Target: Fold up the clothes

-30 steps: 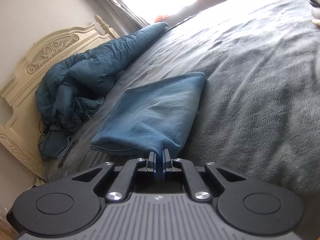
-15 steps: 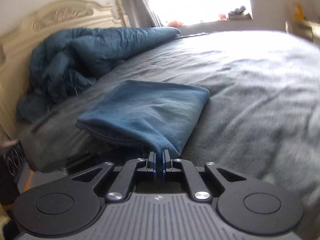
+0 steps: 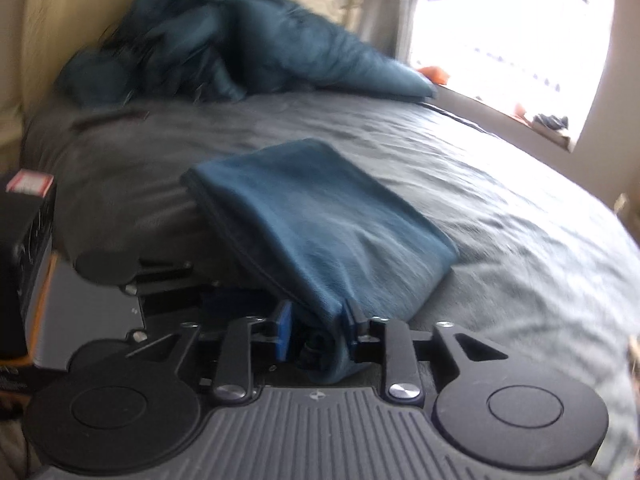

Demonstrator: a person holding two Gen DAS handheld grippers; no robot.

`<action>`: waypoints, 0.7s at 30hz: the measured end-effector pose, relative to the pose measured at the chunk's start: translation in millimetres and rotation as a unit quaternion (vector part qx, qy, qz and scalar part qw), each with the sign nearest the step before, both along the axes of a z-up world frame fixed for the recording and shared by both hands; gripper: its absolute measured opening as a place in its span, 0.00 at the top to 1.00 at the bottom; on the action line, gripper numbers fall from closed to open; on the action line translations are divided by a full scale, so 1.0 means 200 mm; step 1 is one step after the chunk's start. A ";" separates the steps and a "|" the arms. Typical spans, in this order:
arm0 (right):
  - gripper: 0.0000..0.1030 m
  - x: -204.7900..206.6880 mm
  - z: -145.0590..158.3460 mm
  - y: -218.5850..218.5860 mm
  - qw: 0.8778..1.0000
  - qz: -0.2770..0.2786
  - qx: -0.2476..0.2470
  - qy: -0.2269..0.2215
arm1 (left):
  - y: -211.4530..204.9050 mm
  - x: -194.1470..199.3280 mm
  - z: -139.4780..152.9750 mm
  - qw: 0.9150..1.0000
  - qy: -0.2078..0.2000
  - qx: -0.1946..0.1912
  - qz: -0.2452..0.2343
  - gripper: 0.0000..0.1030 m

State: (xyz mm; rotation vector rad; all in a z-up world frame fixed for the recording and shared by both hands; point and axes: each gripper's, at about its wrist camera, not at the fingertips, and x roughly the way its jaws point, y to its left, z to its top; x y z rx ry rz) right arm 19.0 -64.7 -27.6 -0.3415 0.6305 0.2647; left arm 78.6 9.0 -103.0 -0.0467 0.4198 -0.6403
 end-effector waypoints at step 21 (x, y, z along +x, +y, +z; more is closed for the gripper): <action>0.87 0.27 0.05 -0.41 0.946 -0.108 0.279 0.125 | 0.17 0.02 0.02 0.997 -0.001 -0.069 -0.030 0.56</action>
